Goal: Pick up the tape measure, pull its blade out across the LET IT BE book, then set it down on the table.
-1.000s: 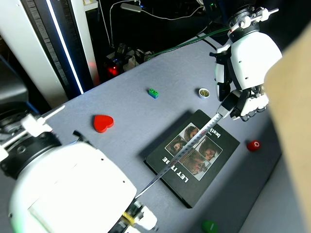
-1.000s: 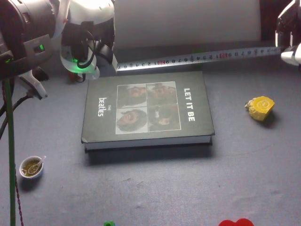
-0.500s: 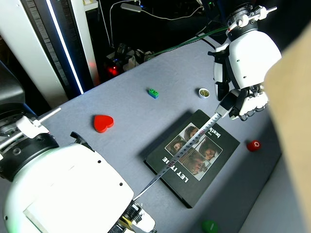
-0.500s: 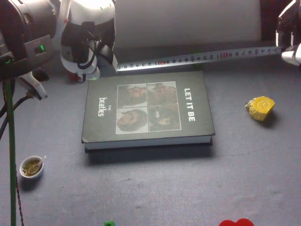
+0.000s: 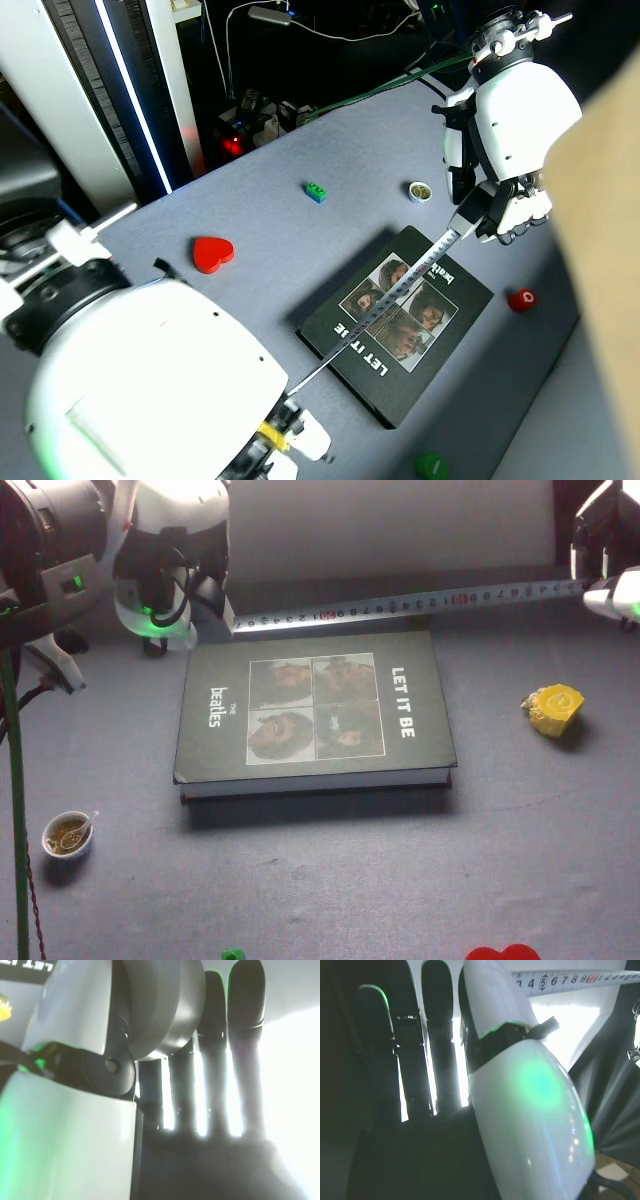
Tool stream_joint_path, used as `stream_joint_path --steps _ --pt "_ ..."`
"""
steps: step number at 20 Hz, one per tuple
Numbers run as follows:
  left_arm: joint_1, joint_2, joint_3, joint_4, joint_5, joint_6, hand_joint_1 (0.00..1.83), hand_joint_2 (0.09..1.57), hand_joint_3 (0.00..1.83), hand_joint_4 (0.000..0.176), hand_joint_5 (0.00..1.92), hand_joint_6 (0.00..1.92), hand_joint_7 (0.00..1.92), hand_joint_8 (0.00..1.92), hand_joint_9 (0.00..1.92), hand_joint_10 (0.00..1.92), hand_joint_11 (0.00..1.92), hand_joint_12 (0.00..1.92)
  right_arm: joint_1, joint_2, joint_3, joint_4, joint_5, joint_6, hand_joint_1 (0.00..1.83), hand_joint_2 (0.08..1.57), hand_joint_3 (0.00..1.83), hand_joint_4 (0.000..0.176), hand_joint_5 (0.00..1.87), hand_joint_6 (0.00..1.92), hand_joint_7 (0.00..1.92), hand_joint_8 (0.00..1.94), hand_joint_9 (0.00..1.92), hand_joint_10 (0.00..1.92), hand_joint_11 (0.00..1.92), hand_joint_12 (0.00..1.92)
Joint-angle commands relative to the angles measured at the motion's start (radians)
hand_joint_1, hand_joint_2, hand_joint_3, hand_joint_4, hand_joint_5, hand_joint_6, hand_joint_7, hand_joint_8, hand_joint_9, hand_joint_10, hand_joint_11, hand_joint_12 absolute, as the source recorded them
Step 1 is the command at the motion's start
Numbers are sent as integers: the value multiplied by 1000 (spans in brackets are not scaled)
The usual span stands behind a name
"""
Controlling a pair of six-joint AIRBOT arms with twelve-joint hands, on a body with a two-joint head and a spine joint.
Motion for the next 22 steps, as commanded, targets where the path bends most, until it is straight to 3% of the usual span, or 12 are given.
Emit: stream_joint_path --steps 1,3,5,6,8,9,10,11,15,18,21,22 --pt "-14 7 0 86 3 23 1385 1081 1 0 1088 565 1082 901 904 1246 878 1019 14 8 4 -66 84 -8 1194 1153 2 11 886 1210 941 971 881 516 516 1284" --pt "-14 7 0 86 4 23 1384 1081 1 0 1089 567 1082 900 904 1245 878 1019 12 5 3 -66 84 -8 1172 1182 3 29 805 1275 899 1091 833 504 435 1289" --pt "-14 7 0 86 5 21 1384 1081 0 0 1089 568 1082 900 904 1245 885 1022 10 2 3 -66 83 -8 1159 1206 2 19 741 1332 871 1174 784 521 383 1313" --pt "-14 7 0 86 5 21 1385 1081 0 0 1089 568 1082 900 904 1245 886 1022 8 1 3 -66 84 -8 1055 1205 0 0 788 1271 812 696 760 532 372 1304" --pt "-13 7 -1 86 5 21 1385 1081 0 0 1091 572 1082 897 905 1243 888 1022 6 -1 3 -67 83 -8 1022 1202 0 0 804 1249 903 269 725 532 358 1299" --pt "-13 7 -1 86 5 21 1385 1079 0 0 1095 576 1083 892 906 1239 886 1022 4 -2 3 -68 84 -8 945 1126 0 0 663 370 835 87 649 389 240 1236" --pt "-13 7 -1 86 5 21 1385 1079 0 0 1095 576 1083 892 906 1239 886 1022 3 -2 3 -68 84 -8 945 1126 0 0 663 370 835 87 649 389 240 1236" --pt "-13 7 -1 84 5 21 1385 1079 0 0 1095 575 1084 891 907 1238 885 1023 1 -2 2 -68 85 -8 856 1085 0 0 627 78 735 6 590 164 102 1153" --pt "-12 8 -2 82 5 21 1386 1079 0 0 1092 574 1081 889 917 1235 880 1020 -12 0 2 -70 95 -7 745 1024 0 0 511 0 570 0 483 30 1 1105" --pt "-7 9 -4 82 5 21 1386 1080 0 0 1091 571 1081 895 911 1240 881 1020 -11 4 -1 -70 100 -6 650 930 0 0 378 1 435 1 393 1 0 907" --pt "10 14 -4 82 -8 21 1385 1080 0 0 1090 567 1080 899 910 1242 881 1020 -13 18 -19 -77 108 3 559 909 0 0 361 0 419 0 366 0 0 788" --pt "20 19 -5 82 -19 23 1385 1080 0 0 1091 565 1079 900 910 1243 882 1021 -28 23 -28 -104 114 18 443 905 0 0 377 6 413 0 346 0 0 729"
